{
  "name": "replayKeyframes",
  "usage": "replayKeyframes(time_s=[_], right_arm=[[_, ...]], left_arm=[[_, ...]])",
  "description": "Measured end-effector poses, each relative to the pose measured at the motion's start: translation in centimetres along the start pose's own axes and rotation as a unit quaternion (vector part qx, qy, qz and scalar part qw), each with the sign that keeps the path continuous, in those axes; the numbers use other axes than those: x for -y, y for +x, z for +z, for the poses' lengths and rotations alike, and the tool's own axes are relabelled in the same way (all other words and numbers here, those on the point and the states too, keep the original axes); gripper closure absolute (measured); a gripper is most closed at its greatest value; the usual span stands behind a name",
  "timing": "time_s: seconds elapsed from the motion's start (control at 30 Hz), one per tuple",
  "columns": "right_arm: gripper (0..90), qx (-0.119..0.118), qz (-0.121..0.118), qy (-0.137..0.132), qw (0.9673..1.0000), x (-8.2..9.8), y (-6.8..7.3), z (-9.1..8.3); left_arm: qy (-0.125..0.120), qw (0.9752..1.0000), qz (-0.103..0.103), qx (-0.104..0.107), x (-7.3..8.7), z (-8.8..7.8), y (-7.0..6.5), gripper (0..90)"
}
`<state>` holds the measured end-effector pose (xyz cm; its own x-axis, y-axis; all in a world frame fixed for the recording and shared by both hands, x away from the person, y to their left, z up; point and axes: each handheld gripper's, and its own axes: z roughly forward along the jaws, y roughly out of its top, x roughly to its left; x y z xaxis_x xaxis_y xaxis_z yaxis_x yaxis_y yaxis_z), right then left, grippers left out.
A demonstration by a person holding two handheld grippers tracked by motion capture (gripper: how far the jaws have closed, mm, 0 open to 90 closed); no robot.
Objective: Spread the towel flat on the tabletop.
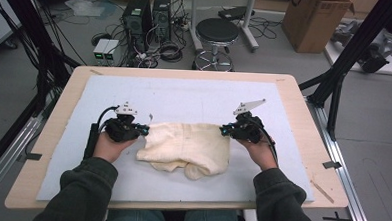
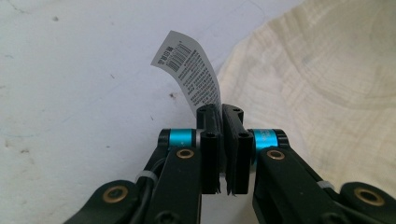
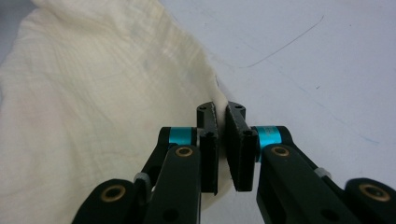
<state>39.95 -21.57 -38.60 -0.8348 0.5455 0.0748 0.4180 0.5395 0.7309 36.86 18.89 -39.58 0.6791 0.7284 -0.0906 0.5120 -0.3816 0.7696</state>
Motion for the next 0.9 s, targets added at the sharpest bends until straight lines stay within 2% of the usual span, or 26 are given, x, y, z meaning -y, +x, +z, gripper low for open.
replayKeyframes(time_s=[0.17,0.47,0.53,0.6,0.67,0.7,0.77,0.8,0.83,0.87,0.9], right_arm=[[84.5,-0.005,0.002,-0.008,1.0000,-0.4,-0.1,-0.4],[84.5,-0.015,-0.012,-0.005,0.9998,-1.1,0.1,-0.7],[84.4,-0.015,-0.012,0.000,0.9998,-1.1,0.0,-0.6],[84.7,-0.013,-0.010,0.007,0.9998,-1.2,-0.4,-0.4],[85.1,0.001,-0.008,0.018,0.9998,-1.9,-1.3,-0.1],[85.2,0.006,-0.006,0.021,0.9997,-2.4,-1.9,0.0],[85.0,0.029,0.003,0.018,0.9994,-4.3,-4.0,0.4],[81.0,0.054,0.018,0.014,0.9983,-5.5,-5.3,0.5],[66.4,0.085,0.033,-0.003,0.9959,-6.7,-6.4,0.5],[61.1,0.112,0.052,-0.013,0.9922,-7.7,-7.3,0.4],[60.5,0.120,0.067,-0.020,0.9903,-8.5,-7.9,0.3]], left_arm=[[-0.009,0.9999,-0.006,0.000,-0.1,-0.5,0.6,85.7],[-0.018,0.9996,-0.019,0.006,-0.2,-0.5,1.1,85.7],[-0.014,0.9998,-0.015,-0.002,-0.5,-0.2,1.4,85.7],[-0.023,0.9994,-0.024,-0.006,-1.2,0.0,2.1,85.7],[-0.038,0.9984,-0.039,-0.013,-2.3,0.4,3.0,85.8],[-0.042,0.9980,-0.041,-0.024,-3.3,0.8,3.7,85.9],[-0.052,0.9966,-0.048,-0.042,-5.1,1.5,4.9,85.8],[-0.060,0.9953,-0.047,-0.059,-6.2,1.9,5.6,85.5],[-0.062,0.9935,-0.046,-0.084,-7.3,2.2,6.0,82.8],[-0.066,0.9915,-0.053,-0.100,-8.3,2.3,6.5,73.0],[-0.072,0.9913,-0.054,-0.096,-8.8,2.1,6.8,67.3]])
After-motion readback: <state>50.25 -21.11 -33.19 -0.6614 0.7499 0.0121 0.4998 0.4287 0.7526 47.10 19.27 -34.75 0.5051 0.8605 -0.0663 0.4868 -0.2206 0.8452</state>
